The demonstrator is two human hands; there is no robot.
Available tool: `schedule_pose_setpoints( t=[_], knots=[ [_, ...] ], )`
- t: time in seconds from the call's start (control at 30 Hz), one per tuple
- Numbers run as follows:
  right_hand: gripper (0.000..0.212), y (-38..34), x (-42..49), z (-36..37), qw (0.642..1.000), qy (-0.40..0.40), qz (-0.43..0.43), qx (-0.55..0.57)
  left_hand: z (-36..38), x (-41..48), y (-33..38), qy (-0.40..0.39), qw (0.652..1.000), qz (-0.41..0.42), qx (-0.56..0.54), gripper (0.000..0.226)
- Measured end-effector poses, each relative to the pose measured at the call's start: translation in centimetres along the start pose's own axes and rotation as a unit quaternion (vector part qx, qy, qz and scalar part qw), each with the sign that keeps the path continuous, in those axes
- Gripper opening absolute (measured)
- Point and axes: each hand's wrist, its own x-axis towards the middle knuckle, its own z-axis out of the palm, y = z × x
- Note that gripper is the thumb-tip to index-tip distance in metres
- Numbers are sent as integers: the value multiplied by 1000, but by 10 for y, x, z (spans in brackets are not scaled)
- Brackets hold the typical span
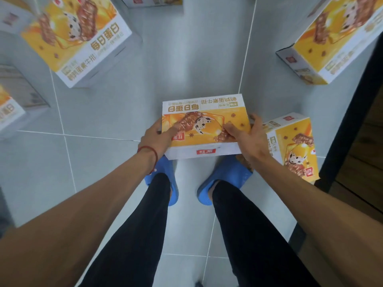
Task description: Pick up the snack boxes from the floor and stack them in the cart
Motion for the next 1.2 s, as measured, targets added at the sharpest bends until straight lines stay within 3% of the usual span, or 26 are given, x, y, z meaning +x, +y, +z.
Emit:
schedule_pose_setpoints(
  t=[0.17,0.3,0.43,0.5,0.6,0.67,0.77,0.9,1.2],
  knots=[
    [74,-9,-2,8,996,18,58,66,-3,-4,10,13,998,-23,-61,19],
    [58,-14,10,18,992,36,42,114,-1,12,19,10,988,-67,-139,27],
    [17,-14,20,26,986,61,4,155,5,25,22,-21,975,-85,-203,33],
    [25,-14,21,25,983,54,7,173,7,25,25,-32,970,-88,-223,45],
    [78,-18,10,18,982,19,19,188,6,14,32,-21,973,-76,-218,49],
    [90,-20,-6,11,979,18,36,198,3,-1,38,-17,977,-66,-203,52],
    [85,-25,-40,-7,975,21,52,217,-5,-37,47,0,989,-36,-141,52],
    [66,-33,-100,-35,964,26,61,258,-15,-104,67,-2,995,3,-97,34],
    [67,-62,-254,-117,947,97,59,301,-36,-271,117,-34,998,61,-5,41]
  ],
)
